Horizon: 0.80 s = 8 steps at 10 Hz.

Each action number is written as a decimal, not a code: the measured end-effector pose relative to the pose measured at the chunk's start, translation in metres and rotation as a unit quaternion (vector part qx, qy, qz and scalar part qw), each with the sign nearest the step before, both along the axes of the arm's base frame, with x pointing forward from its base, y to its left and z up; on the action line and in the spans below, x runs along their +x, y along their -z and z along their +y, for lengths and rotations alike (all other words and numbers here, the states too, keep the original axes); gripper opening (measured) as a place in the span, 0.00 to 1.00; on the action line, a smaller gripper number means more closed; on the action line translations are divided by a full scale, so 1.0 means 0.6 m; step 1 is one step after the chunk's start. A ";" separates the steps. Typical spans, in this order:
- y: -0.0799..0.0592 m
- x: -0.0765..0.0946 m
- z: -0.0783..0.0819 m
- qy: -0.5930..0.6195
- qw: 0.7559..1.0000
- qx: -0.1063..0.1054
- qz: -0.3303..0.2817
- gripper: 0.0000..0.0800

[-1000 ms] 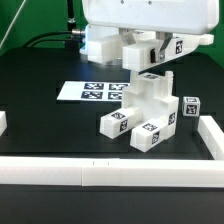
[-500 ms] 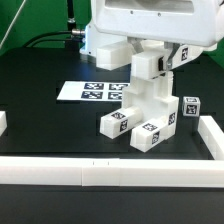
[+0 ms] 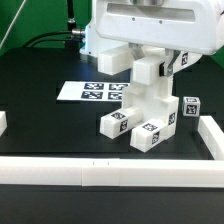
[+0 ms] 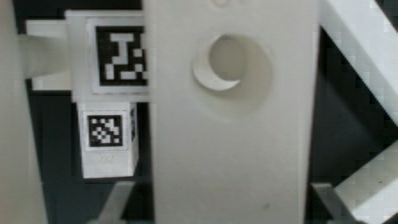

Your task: Assemble chair

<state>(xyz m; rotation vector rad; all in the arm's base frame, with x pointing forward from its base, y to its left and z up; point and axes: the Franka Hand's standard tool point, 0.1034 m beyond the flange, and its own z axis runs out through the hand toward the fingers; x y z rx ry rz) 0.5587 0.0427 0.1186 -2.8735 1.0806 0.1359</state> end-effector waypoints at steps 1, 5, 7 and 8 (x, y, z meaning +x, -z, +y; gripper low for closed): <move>0.000 0.000 0.000 0.000 1.000 0.000 0.000 0.36; 0.000 0.003 -0.001 -0.025 1.000 0.001 -0.006 0.36; 0.000 0.003 0.000 -0.021 1.000 0.000 -0.005 0.36; 0.000 0.004 0.004 0.001 1.000 -0.001 -0.005 0.36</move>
Offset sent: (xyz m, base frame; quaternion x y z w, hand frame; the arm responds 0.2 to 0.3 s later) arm 0.0094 -0.0034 0.0025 0.0018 0.0007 -0.0828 0.9966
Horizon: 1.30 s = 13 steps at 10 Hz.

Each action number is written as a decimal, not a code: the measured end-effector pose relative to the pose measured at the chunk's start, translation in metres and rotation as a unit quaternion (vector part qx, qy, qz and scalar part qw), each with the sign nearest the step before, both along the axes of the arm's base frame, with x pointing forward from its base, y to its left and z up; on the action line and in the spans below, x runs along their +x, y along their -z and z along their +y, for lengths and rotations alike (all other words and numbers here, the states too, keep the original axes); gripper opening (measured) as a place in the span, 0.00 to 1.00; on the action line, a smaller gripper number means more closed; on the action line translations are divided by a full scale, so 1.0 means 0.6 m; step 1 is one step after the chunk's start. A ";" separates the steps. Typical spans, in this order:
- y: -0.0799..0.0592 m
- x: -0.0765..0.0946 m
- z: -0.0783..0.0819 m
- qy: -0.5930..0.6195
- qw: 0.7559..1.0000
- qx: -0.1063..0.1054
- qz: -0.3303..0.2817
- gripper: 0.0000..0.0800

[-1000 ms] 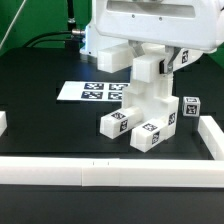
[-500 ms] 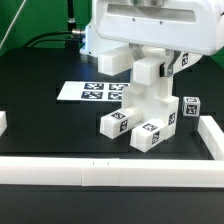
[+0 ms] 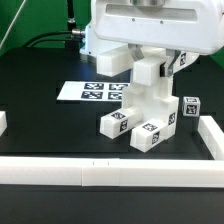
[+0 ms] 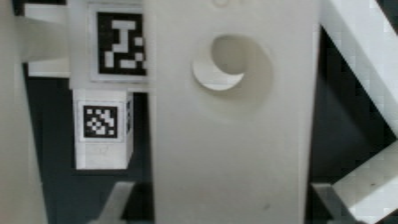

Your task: Assemble chair

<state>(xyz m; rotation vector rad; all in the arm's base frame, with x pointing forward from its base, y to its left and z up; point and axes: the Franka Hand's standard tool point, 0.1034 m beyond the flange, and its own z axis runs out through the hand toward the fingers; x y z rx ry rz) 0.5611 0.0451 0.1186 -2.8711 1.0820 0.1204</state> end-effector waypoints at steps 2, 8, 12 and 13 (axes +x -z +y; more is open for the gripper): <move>0.003 -0.001 0.001 0.022 1.000 -0.001 -0.001 0.36; 0.016 -0.005 0.009 0.031 1.000 0.003 -0.005 0.36; 0.043 -0.010 0.005 0.024 1.000 -0.003 0.000 0.36; 0.051 -0.010 0.001 0.013 1.000 -0.004 0.002 0.36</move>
Offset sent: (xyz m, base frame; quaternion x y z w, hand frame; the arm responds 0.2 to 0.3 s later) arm 0.0000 0.0000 0.0000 0.0000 0.0000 0.0000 1.0000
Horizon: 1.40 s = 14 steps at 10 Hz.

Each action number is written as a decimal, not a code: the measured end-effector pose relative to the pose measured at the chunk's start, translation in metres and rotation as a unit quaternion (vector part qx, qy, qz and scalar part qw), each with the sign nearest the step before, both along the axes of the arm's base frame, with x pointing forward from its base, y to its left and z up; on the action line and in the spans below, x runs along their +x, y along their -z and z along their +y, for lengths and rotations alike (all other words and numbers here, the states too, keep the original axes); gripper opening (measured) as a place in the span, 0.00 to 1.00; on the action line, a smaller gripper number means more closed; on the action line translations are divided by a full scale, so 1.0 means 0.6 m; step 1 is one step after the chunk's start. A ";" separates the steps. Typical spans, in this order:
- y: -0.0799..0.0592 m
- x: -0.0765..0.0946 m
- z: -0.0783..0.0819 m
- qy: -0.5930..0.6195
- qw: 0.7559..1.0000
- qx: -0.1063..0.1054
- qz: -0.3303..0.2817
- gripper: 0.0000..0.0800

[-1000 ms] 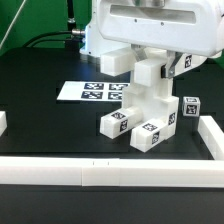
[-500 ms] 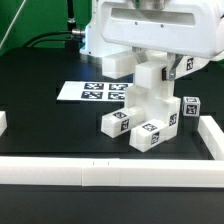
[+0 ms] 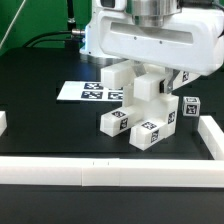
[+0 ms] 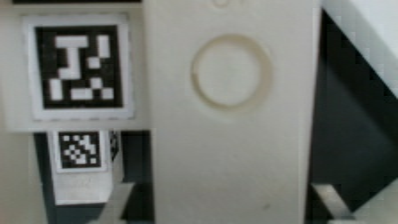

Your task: Assemble chair

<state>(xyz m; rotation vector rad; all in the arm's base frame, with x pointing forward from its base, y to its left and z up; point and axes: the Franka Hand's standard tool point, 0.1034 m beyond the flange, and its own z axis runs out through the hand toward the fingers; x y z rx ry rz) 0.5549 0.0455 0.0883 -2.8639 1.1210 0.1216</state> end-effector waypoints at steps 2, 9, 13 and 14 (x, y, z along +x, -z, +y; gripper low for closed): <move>0.009 0.009 -0.010 -0.016 1.000 -0.001 -0.003 0.36; 0.022 0.051 -0.025 -0.037 0.999 -0.006 -0.017 0.36; 0.023 0.108 -0.028 -0.032 0.998 -0.014 -0.047 0.36; 0.022 0.120 -0.025 -0.024 0.998 -0.015 -0.051 0.36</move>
Offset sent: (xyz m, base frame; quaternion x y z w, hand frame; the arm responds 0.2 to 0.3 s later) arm 0.0169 -0.0066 -0.0121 0.0149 0.0011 -0.0231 0.9996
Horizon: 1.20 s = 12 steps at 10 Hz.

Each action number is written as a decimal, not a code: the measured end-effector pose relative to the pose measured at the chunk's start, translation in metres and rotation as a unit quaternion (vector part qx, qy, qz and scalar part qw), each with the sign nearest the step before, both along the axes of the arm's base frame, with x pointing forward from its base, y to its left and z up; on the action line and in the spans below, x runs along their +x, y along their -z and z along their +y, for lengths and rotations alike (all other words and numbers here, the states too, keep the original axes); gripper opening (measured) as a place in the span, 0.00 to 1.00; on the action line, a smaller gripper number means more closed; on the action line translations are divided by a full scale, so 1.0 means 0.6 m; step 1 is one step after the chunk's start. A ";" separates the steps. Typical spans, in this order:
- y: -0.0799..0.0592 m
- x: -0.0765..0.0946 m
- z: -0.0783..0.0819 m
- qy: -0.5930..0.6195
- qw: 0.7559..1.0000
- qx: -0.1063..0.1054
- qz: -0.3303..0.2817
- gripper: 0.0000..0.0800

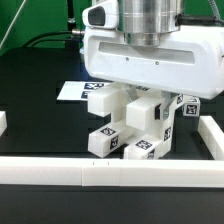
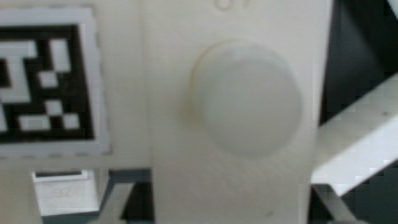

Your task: Assemble chair

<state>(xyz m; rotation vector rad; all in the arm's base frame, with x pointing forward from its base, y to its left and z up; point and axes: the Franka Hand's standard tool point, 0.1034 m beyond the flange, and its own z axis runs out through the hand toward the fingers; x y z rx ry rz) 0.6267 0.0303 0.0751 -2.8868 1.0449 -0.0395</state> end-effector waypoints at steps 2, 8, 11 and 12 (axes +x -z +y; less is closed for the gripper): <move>0.001 0.003 0.002 0.004 1.000 0.000 0.002 0.36; 0.001 0.003 0.002 0.004 1.000 0.000 0.002 0.76; 0.001 0.003 0.002 0.004 1.000 0.000 0.002 0.81; 0.001 0.003 0.003 0.005 1.000 0.000 0.002 0.81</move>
Offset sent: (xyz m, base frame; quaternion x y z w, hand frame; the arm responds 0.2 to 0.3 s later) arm -0.0019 -0.0017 -0.0011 -0.0033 -0.0028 0.0001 1.0000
